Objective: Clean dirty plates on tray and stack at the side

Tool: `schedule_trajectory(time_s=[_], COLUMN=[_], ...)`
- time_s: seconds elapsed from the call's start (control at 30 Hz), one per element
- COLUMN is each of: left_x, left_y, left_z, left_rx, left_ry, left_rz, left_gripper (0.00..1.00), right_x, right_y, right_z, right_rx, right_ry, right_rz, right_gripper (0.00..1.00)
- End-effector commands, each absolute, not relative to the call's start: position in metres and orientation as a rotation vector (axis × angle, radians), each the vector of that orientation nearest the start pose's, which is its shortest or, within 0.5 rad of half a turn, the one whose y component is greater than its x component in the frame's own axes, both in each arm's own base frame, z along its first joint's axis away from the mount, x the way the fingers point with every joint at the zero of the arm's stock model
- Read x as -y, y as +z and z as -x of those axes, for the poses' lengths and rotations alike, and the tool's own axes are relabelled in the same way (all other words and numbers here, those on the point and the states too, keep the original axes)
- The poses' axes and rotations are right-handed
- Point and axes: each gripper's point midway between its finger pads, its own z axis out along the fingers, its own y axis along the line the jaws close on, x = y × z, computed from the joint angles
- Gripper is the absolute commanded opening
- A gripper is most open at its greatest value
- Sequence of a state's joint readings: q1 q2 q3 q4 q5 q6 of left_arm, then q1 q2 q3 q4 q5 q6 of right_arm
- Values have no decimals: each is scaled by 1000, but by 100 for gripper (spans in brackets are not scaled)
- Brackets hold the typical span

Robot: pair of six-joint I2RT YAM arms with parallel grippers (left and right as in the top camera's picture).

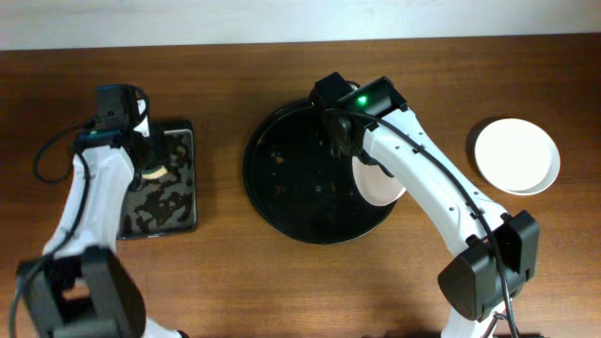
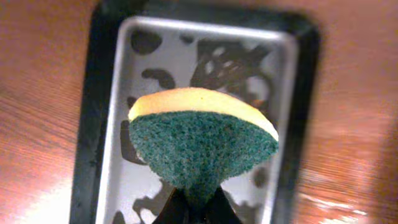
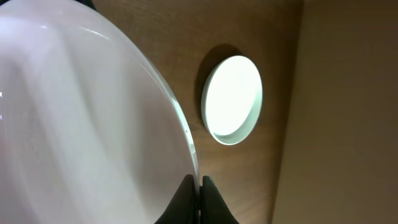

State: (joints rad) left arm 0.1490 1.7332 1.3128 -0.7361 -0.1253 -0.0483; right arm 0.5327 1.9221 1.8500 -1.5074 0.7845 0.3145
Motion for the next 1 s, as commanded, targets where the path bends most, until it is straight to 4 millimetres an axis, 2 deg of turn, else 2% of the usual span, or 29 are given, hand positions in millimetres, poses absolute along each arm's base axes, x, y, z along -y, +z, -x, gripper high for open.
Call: schedule_trajectory(time_s=[0.0, 0.03, 0.07, 0.1, 0.13, 0.17, 0.23, 0.3, 0.33, 0.37, 0.43, 0.47, 0.5, 0.53, 0.6, 0.63, 0.77, 0.8, 0.83, 0.9, 0.93, 0.97], left_x=[-99, -98, -98, -98, -98, -98, -93, -78, -63, -56, -50, -49, -47, -41, -40, -40, -40, -40, -40, -40, -40, -40], left_y=[50, 39, 36, 37, 47, 59, 96, 136, 163, 178, 200, 205, 206, 206, 206, 206, 206, 206, 206, 206, 206, 206], left_z=[-398, -397, -396, -396, -397, -398, -402, -406, -406, -405, -400, -398, -397, -397, -398, -398, -398, -398, -398, -398, -398, -398], left_rx=[-2844, -2875, -2885, -2881, -2863, -2854, -2808, -2733, -2664, -2622, -2570, -2558, -2558, -2556, -2554, -2555, -2555, -2555, -2555, -2555, -2555, -2555], left_ry=[275, 279, 277, 276, 270, 266, 220, 105, 1, -48, -77, -82, -96, -138, -147, -147, -148, -147, -147, -147, -147, -147], left_rz=[225, 188, 189, 206, 257, 266, 259, 233, 203, 183, 166, 163, 159, 146, 144, 144, 143, 144, 144, 144, 143, 143], left_gripper=[0, 0, 11, 79, 99, 99, 99, 99, 99, 99, 99, 99, 99, 99, 99, 99, 99, 99, 99, 99, 99, 99], right_x=[-83, -83, -83, -83, -85, -90, -99, -103, -105, -103, -92, -81, -74, -64, -50, -35, 72, 104, 144, 197, 215, 237], right_y=[212, 212, 212, 212, 210, 207, 203, 210, 218, 223, 230, 227, 224, 217, 217, 218, 225, 225, 221, 200, 184, 158], right_z=[-372, -372, -372, -372, -372, -372, -374, -377, -379, -380, -382, -384, -384, -386, -391, -395, -406, -404, -398, -380, -372, -358], right_rx=[-2631, -2631, -2631, -2631, -2640, -2659, -2678, -2667, -2665, -2668, -2706, -2758, -2795, -2867, -2882, -2868, -2719, -2670, -2613, -2550, -2535, -2512], right_ry=[-950, -950, -950, -949, -930, -882, -800, -754, -699, -658, -525, -398, -306, -53, 147, 206, 268, 247, 218, 182, 173, 166], right_rz=[261, 261, 260, 260, 259, 255, 241, 223, 199, 175, 81, -4, -61, -148, -196, -256, -631, -723, -840, -1020, -1088, -1200], right_gripper=[4, 4, 4, 4, 4, 4, 4, 4, 4, 4, 4, 4, 4, 4, 4, 4, 4, 4, 4, 4, 4, 4])
